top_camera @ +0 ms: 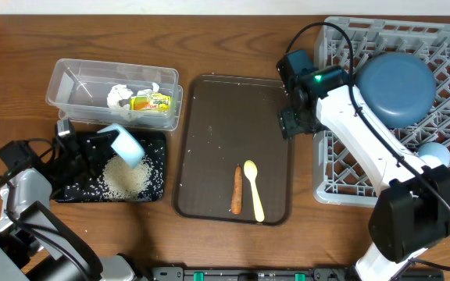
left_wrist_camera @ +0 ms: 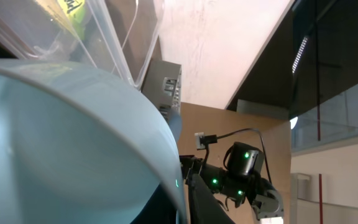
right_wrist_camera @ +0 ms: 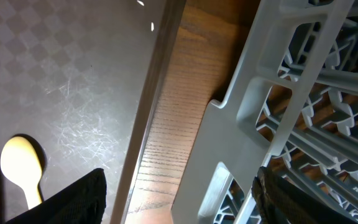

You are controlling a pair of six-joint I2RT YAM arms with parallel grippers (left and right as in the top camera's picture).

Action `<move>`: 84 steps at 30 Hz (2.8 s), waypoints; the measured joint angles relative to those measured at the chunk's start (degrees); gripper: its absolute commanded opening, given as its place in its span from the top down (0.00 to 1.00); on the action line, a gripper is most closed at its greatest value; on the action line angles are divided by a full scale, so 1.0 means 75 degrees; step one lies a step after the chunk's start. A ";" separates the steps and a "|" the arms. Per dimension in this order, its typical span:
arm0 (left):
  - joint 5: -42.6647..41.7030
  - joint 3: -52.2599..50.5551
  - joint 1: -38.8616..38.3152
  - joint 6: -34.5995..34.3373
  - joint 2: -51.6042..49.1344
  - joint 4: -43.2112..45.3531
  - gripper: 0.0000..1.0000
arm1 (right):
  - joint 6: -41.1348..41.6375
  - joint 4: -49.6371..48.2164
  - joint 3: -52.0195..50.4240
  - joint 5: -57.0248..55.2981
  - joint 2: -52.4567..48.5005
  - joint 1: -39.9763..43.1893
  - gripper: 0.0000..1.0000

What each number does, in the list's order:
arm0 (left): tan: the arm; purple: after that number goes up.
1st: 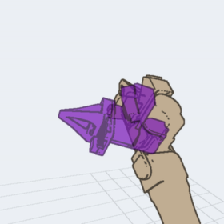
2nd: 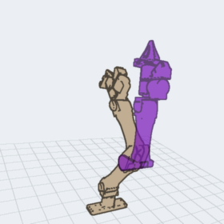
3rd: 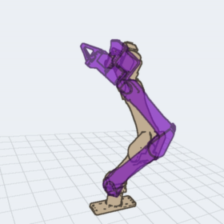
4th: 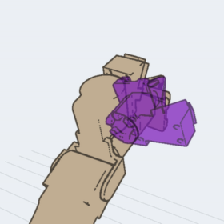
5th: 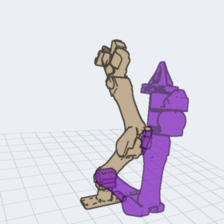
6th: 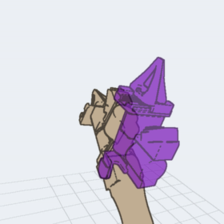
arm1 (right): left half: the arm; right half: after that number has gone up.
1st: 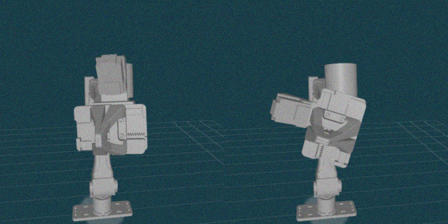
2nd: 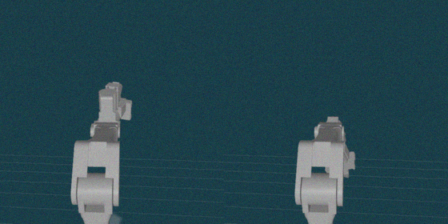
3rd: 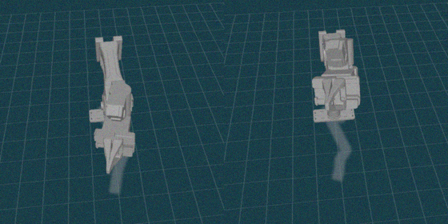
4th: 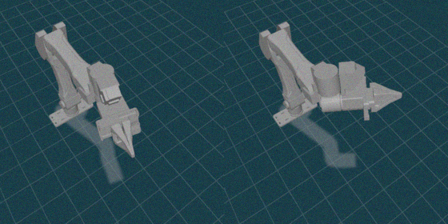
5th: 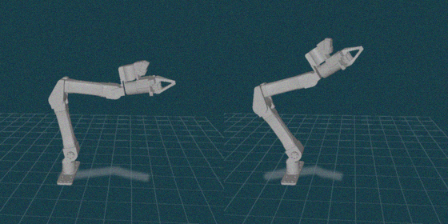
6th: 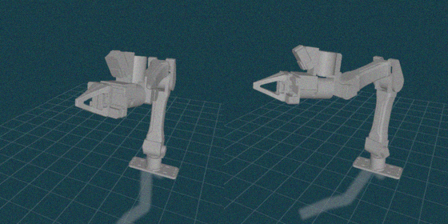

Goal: Sort waste into correct bins and load items into the dishwasher rack
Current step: 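Carry the bowl over the black tray and tip the rice out, left gripper, then set the empty bowl on the brown tray toward the right gripper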

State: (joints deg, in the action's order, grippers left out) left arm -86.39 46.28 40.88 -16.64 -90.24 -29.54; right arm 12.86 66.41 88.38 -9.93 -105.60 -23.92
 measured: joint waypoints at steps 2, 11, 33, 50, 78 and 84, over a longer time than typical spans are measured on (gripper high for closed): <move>-0.0052 0.0000 0.0000 -0.0015 0.0000 -0.0003 0.94 | 0.0000 0.0000 0.0000 0.0003 0.0000 0.0000 0.25; 0.0408 0.0000 -0.0221 -0.0012 0.0478 0.0000 0.94 | 0.0000 0.0000 0.0000 0.0003 0.0000 0.0000 0.25; 0.7484 0.0332 -0.7079 -0.0376 0.2559 0.2171 0.94 | 0.0192 0.0207 0.0009 0.0379 0.2028 0.1393 0.21; 0.9063 0.0391 -0.9719 -0.0373 -0.0688 0.5348 0.83 | 0.0221 0.0431 0.0023 0.0440 0.2527 0.1574 0.17; 0.8740 0.0420 -0.6047 -0.0382 0.3179 -0.0606 0.44 | 0.0035 -0.0874 0.0023 0.1932 0.0621 0.0536 0.38; 0.8740 0.0420 -0.5811 -0.0382 0.3212 -0.0895 0.44 | 0.0044 -0.1183 0.0023 0.1868 -0.0414 0.0245 0.43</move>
State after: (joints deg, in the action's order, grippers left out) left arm -20.84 49.43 -2.70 -19.51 -66.15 -36.25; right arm 13.19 57.54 88.55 4.08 -108.71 -22.09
